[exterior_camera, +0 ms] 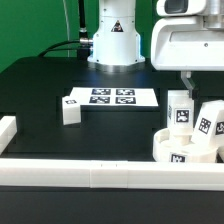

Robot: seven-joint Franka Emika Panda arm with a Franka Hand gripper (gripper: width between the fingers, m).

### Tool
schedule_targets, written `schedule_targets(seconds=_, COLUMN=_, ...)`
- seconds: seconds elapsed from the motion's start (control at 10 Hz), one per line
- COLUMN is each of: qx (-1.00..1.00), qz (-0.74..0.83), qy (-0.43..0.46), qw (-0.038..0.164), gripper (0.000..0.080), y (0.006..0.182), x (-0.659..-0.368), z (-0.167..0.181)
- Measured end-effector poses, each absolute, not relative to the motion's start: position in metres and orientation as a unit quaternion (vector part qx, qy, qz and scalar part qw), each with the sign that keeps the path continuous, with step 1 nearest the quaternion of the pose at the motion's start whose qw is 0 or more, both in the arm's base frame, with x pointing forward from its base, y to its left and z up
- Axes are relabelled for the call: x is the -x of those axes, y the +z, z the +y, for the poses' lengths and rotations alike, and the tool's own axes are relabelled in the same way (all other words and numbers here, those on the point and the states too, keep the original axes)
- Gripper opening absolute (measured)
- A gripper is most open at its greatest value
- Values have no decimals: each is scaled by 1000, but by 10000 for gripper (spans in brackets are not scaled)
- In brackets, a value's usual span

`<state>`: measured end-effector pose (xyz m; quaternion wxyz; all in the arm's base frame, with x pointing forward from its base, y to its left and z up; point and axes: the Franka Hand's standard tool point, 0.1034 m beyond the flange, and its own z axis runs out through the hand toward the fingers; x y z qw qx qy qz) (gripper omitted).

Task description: Assemble stool

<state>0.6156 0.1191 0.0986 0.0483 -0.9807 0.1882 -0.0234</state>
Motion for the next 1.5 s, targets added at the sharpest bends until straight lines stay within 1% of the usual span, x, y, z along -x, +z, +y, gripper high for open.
schedule_targets(seconds=0.4, qx=997, qz=49, qy=-30, qw=44, gripper=649, y=98, x=-616, z=117)
schedule_targets(seconds=0.6, qx=995, qz=-95, qy=-37, qw=23, gripper=649, y=99, x=-616, z=117)
schedule_targets(seconds=0.8, qx=974, qz=-225, qy=-38, qw=10, gripper=649, y=99, x=-617, z=114)
schedule_targets(seconds=1.0, qx=946, qz=-323, qy=-34, qw=5, gripper=649, y=98, x=-616, z=110)
schedule_targets(seconds=1.3, qx=911, qz=-412, qy=-32, qw=-4, gripper=649, y=98, x=-616, z=105)
schedule_targets(seconds=1.5, qx=855, qz=-517, qy=-38, qw=-29, gripper=649, y=98, x=-619, z=106)
